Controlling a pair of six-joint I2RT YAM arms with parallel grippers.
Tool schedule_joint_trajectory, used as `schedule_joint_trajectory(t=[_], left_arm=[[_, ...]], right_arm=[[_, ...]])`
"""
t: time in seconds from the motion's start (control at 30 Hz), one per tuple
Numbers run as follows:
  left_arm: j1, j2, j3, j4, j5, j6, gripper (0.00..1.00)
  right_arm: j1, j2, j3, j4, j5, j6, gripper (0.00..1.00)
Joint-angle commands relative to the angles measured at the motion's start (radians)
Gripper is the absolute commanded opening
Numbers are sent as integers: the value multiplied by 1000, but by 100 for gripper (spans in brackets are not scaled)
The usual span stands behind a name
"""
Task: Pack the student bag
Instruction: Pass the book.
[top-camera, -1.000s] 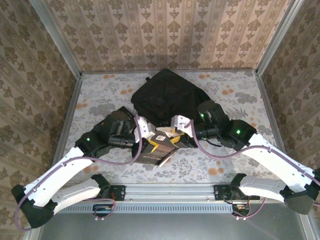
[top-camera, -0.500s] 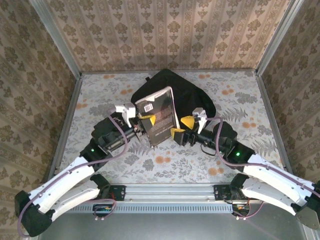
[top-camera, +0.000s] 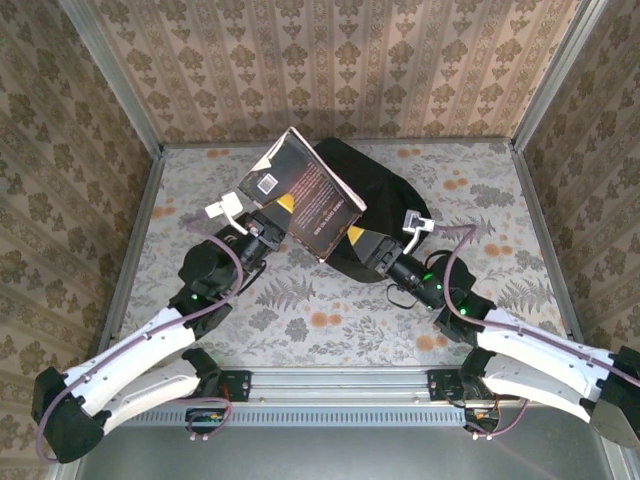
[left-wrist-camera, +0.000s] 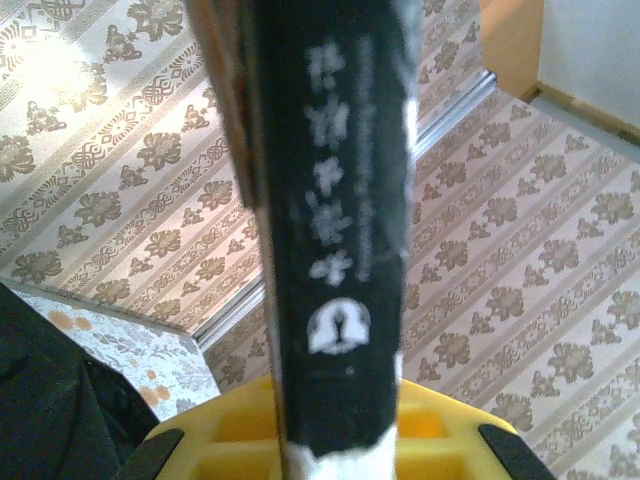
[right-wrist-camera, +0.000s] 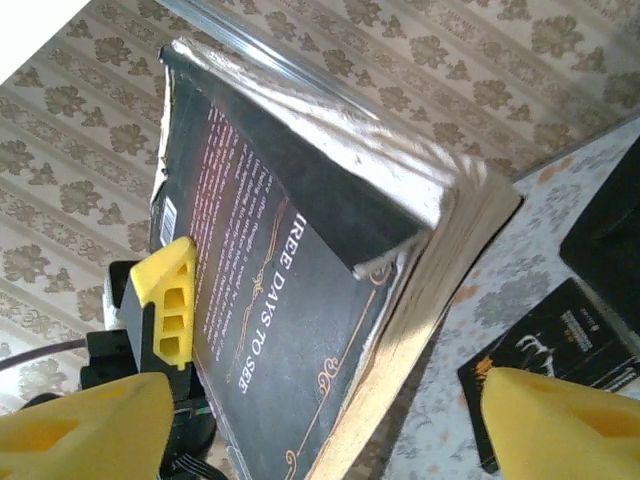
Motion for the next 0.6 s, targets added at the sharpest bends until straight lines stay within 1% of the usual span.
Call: schedule_joint_trajectory(t=[0.0,0.07,0.13,0.23,0.33,0.47,0.57], left_arm=[[-7,7,35,126,-34,-79,0],[-6,18,34,142,-33,-93,0],[-8,25,35,147,-32,-110,0],[-11,33,35,149,-22,-126,0],[-16,35,28,146,-26,-137,0],[-21,21,15,127,-42,-134,0],[-21,16,10,111,-48,-138,0]], right_arm=[[-14,85,46,132,-104,172,88],[-16,134,66,156,-135,201,90],[-15,167,68,202,-137,217,91],[-14,201,72,271,-128,218,86],[-16,214,91,293,-120,187,82],[-25,225,112,315,-116,168,73],[-33,234,107,351,-101,168,62]])
